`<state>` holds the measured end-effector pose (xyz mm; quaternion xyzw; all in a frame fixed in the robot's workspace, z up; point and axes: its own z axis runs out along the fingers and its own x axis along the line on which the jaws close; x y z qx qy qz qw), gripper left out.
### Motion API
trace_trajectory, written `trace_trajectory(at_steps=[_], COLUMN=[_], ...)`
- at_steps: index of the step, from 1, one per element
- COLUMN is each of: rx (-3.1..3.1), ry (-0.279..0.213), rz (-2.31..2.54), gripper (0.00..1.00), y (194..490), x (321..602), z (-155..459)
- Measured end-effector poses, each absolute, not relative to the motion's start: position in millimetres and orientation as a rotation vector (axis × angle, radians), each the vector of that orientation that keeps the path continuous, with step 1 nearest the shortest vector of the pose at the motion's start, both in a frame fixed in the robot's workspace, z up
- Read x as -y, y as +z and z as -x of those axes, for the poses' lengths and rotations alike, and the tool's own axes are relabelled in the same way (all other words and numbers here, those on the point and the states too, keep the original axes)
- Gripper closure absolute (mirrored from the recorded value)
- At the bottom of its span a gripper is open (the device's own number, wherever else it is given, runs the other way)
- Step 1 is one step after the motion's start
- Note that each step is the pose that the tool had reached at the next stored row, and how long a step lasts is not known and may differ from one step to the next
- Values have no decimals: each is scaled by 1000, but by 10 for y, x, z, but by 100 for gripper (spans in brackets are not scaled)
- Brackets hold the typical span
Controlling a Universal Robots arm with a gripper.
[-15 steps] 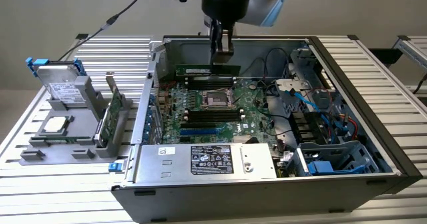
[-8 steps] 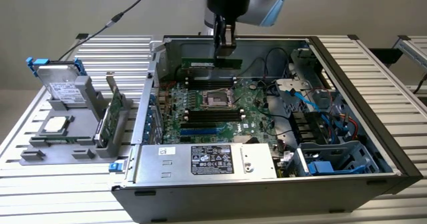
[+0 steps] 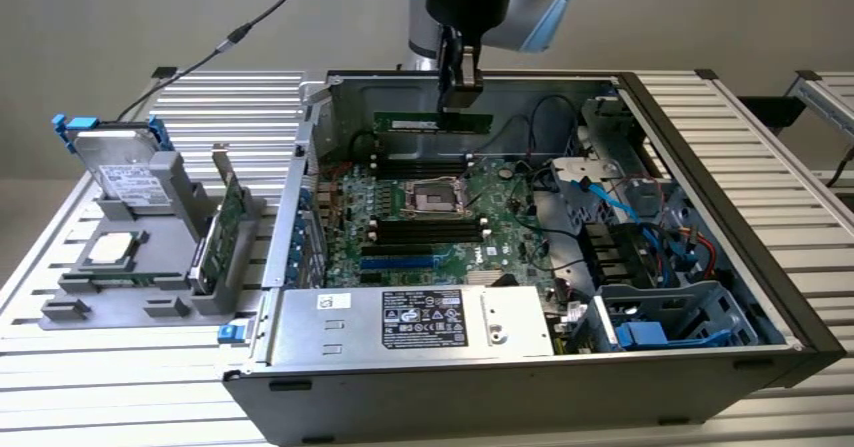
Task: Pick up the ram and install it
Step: 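Pick up the ram and move it above insertion slot, then insert the ram into the slot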
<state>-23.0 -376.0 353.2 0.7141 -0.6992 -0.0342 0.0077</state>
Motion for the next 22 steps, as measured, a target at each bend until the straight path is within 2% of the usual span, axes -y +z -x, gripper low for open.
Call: trace_trajectory(at_steps=[15,22], rx=[2186,2182], ry=[-107,-107], rz=[-2233,-2236], gripper=[87,87], y=[3528,3404], x=[3759,3759], z=[229,230])
